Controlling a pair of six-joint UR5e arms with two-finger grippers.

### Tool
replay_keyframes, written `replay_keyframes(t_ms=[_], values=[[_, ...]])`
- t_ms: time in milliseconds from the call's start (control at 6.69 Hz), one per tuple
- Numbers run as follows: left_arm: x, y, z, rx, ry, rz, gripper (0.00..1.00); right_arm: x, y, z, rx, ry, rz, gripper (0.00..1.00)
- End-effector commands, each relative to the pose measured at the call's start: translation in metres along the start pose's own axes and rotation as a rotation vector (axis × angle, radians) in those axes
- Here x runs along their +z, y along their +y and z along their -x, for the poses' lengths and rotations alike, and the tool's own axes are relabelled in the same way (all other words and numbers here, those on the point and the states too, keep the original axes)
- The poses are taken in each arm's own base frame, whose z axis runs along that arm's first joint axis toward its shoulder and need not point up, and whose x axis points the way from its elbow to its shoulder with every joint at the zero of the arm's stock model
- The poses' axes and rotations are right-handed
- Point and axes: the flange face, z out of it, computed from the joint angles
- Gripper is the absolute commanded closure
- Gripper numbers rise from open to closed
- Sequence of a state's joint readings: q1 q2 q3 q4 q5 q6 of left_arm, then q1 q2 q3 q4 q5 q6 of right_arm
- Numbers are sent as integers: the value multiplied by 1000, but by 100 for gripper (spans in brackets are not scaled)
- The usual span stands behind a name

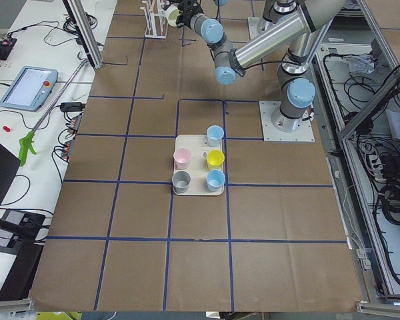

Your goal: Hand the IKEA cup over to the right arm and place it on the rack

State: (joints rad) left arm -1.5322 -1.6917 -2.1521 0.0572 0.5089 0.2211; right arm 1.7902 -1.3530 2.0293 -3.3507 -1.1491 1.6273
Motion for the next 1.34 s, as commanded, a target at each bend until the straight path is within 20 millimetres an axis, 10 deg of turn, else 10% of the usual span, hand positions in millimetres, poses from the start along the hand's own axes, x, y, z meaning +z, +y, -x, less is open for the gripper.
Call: replay_keyframes(t_ms=[0, 598, 1195], values=[[-1, -2, -1, -30, -1, -3, 4, -1, 0, 1, 1, -2, 2, 61], [-33, -6, 21, -62, -119, -29, 1, 7, -27, 9, -88, -15, -49, 71], [-74, -5, 73, -239, -533, 37, 1, 21, -134, 39, -576, 4, -300, 81]])
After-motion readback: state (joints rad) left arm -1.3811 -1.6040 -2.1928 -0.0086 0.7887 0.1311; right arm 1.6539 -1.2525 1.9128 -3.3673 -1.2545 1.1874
